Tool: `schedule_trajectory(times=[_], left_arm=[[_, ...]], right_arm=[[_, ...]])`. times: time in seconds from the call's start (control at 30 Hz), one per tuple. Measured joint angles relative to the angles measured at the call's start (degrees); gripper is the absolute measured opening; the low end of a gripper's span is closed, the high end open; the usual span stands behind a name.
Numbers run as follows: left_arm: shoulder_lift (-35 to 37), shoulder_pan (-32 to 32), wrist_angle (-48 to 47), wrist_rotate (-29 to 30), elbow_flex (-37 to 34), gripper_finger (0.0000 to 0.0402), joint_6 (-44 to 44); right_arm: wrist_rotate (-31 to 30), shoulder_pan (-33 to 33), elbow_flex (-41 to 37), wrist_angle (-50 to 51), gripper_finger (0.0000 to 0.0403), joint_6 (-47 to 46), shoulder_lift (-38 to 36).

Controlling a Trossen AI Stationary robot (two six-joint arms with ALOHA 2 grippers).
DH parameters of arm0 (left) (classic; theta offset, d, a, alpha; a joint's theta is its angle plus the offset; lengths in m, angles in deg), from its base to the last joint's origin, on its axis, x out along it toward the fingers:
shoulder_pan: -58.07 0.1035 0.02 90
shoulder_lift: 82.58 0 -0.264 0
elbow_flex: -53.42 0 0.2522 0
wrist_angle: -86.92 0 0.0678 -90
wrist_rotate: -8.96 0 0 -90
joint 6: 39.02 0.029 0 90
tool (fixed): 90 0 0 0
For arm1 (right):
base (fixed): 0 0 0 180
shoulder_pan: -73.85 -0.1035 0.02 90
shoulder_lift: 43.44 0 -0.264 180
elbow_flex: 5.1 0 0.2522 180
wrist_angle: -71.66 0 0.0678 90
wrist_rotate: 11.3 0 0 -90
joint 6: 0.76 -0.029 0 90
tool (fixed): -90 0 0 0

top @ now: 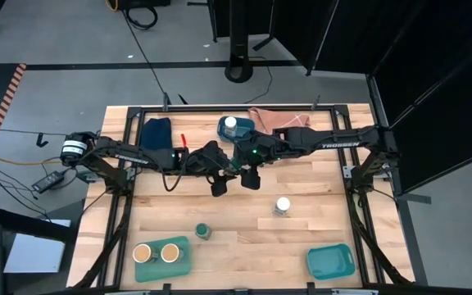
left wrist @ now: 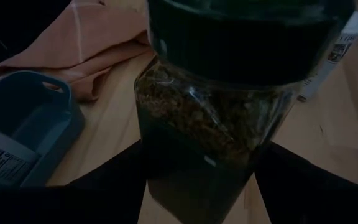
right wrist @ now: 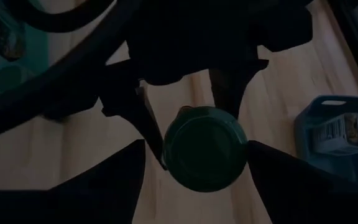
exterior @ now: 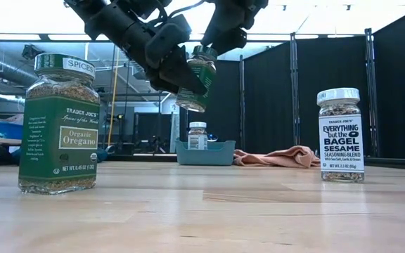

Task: Sort spices by type
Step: Put the top green seasoning bottle into the green bin

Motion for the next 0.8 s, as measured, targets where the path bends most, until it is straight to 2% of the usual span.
schedule_trajectory(times=[0.27,0.8], left_arm=[[0.00,0.00,0.02,0.00,0.00,0.0249,0.00],[-0.02,0.00,2.73,0.06,-0.02,0.0249,0.21]], right_arm=[[0.39,0.92,0.00,-0.38,0.0316,-0.02,-0.01],[1.59,2.44,0.00,-0.75,0.0310,0.00,-0.01]])
